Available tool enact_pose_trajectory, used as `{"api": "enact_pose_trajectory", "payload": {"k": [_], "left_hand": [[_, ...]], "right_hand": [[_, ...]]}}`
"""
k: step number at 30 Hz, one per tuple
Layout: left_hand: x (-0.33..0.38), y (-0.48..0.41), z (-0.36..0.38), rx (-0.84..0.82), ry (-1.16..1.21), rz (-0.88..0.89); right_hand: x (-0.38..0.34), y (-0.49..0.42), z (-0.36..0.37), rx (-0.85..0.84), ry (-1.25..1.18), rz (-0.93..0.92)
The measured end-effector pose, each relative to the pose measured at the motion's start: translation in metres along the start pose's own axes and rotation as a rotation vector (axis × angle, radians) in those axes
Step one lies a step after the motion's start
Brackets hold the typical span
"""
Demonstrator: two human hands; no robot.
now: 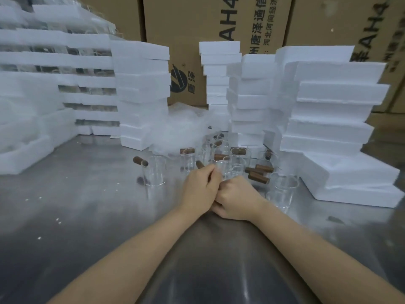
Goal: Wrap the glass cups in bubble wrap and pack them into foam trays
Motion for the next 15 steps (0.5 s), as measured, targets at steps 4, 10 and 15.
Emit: {"api": "enact_pose_trajectory", "payload": {"k": [4,10,15], "left_hand": [[-0.013,0.003,-0.004,0.019,0.001,-0.091],[-0.018,0.005,-0.004,-0.009,0.013,-0.12],[-0.018,0.004,-0.001,-0.046,0.007,-0.121]], "right_hand": [[0.003,0.006,-0.021,0.158,0.047,0.037],[0.078,0.021,-0.097,0.485,0.23,0.623],[0.151,0.06,-0.105,0.201,0.429,1.132]]}}
Point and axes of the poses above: each hand's wrist, its own y-axis away from the middle knuckle, its own z-axis out of the palm, x = y × z, the point moved 9 cm from there along -y, towards the middle knuckle, and after that the axes turned 12 degrees about z, right-handed, at the moved point
